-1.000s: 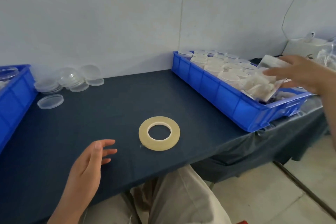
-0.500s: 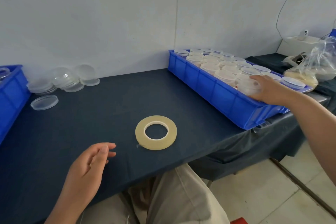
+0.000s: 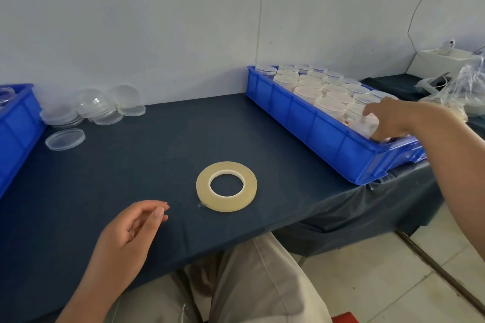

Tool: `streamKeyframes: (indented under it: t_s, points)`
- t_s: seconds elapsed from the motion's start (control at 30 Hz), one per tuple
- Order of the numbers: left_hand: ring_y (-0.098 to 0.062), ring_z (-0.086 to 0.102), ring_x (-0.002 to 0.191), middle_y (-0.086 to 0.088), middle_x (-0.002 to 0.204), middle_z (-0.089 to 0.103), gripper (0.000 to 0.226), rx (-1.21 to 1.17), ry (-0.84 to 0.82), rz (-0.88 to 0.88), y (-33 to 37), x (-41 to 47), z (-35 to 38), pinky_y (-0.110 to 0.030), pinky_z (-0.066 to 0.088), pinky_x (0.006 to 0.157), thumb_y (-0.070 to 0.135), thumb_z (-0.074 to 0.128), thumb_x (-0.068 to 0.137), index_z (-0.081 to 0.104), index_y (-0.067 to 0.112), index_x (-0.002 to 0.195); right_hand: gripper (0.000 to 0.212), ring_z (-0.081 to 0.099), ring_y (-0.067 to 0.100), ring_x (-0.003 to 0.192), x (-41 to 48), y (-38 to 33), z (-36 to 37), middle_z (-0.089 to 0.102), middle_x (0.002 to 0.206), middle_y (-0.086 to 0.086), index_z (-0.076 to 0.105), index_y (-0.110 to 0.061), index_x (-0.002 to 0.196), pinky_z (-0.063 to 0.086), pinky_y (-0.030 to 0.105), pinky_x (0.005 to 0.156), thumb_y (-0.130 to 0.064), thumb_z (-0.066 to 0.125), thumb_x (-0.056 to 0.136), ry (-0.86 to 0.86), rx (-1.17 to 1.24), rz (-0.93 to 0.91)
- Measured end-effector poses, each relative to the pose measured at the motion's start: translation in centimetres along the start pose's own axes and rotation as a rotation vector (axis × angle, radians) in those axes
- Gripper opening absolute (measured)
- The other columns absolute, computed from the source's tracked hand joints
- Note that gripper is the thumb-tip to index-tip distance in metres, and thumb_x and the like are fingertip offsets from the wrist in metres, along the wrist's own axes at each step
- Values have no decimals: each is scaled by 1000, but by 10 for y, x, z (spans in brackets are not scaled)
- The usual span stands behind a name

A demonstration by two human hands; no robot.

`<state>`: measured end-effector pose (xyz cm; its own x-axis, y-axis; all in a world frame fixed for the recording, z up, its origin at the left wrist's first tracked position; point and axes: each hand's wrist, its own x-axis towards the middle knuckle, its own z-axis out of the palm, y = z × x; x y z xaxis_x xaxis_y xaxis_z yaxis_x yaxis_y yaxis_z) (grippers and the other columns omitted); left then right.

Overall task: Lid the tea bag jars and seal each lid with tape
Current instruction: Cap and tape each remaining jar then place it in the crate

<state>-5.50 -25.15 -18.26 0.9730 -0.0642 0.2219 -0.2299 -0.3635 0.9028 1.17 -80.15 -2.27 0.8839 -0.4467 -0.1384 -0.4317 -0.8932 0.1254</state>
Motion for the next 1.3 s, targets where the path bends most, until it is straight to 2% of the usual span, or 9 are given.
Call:
streamKeyframes:
  t_s: [0.1,0.23,0.43,0.57,0.67,0.83,1.0,1.13,1.3]
  points:
    - [9,70,97,20,102,78,16,25,-17,3,-2,0,2,-1,47,80,25,61,104,76,32,106,74,61,16,89,2,-6,6,61,111,-5,50,-20,149,47,28,66,-40,85,87,24,52,-24]
    - [9,70,99,22,103,78,15,51,-27,11,-1,0,2,-1,47,79,27,63,104,76,34,104,80,61,22,105,1,-7,12,63,135,0,46,-30,153,54,37,82,-45,85,85,138,180,-60]
    - [8,70,98,20,101,78,16,26,-19,4,-3,0,-1,0,47,80,27,62,104,76,35,105,49,79,13,98,-23,19,-8,80,111,-3,66,-39,132,57,29,82,-24,86,90,-158,798,-145]
    - [9,70,97,21,100,78,17,40,-16,7,-6,1,-1,1,46,79,27,62,104,76,36,103,14,72,17,84,-39,-8,-19,78,95,0,78,-29,112,59,34,81,-32,68,103,268,848,-174]
    - [6,71,94,19,98,78,20,57,-30,9,-8,2,1,-4,49,78,29,62,105,76,42,98,29,59,13,69,-68,-63,-30,68,76,-1,76,-26,88,55,41,76,-42,56,100,458,952,-282]
    - [-10,64,66,5,76,70,28,59,11,-4,-15,3,2,-14,47,62,41,51,108,72,36,90,38,28,9,54,-137,-187,-7,35,58,-3,33,-19,66,28,31,54,-39,48,95,573,946,-610]
    - [-4,37,52,6,55,40,56,65,63,-3,-14,2,2,-21,29,50,65,42,99,40,21,64,48,30,14,53,-185,-308,80,35,56,3,30,-14,65,31,38,54,-32,60,97,243,852,-822]
    - [-4,39,54,4,56,42,52,55,119,-6,-19,4,-1,-22,31,52,60,45,98,43,20,65,46,31,9,57,-192,-363,137,38,58,0,38,-5,65,30,38,58,-21,61,100,36,1013,-824]
    - [-2,45,55,7,58,50,45,39,78,-67,-18,6,-4,-19,36,54,57,50,101,54,27,67,44,34,5,55,-181,-365,150,40,56,-7,42,-11,64,31,32,56,-27,60,101,12,1021,-871]
